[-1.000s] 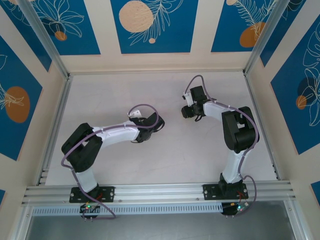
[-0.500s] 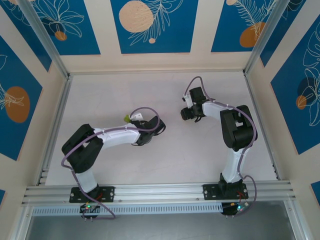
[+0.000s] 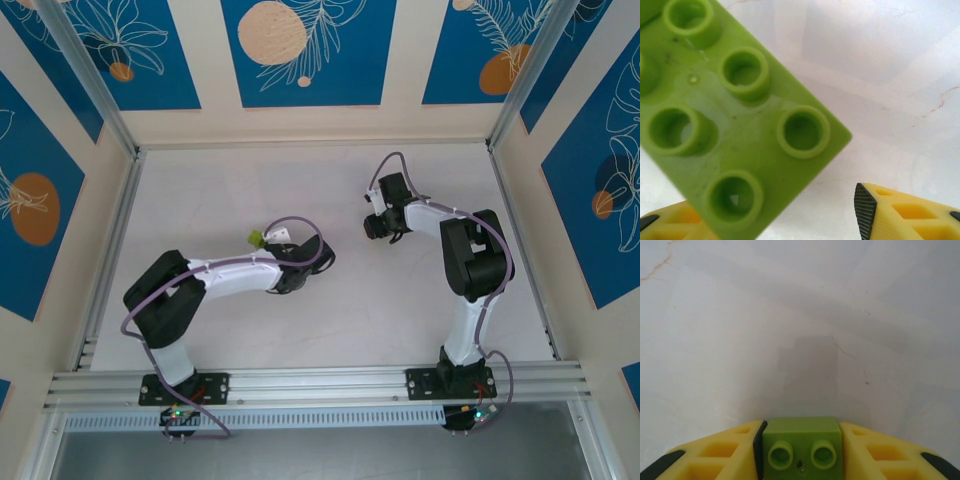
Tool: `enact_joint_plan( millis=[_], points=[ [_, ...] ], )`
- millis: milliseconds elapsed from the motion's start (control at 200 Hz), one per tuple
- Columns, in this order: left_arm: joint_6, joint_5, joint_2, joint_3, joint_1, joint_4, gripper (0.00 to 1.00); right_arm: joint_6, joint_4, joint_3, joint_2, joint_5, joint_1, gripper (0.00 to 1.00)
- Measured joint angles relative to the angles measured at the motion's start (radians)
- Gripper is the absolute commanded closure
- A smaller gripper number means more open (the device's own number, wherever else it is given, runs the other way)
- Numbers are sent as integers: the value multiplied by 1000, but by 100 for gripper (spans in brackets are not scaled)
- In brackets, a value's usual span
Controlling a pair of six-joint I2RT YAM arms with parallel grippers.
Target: Assemble a carrot with lego
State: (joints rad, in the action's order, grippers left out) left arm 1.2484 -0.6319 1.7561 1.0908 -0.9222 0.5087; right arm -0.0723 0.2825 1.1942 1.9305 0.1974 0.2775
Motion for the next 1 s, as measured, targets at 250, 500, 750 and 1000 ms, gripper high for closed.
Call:
enact_joint_plan(
  millis=[250,500,750,1000],
  points=[
    [-17,6,49,42,-6,-27,42,0,0,1,0,0,0,61],
    [-56,33,99,101,-6,-68,42,0,0,1,0,0,0,65],
    [-93,75,104,129,-25,-114,43,0,0,2,0,3,3,71],
    [-222,103,-59,108,-28,-127,42,88,68,-25,-81,53,58,73]
  ],
)
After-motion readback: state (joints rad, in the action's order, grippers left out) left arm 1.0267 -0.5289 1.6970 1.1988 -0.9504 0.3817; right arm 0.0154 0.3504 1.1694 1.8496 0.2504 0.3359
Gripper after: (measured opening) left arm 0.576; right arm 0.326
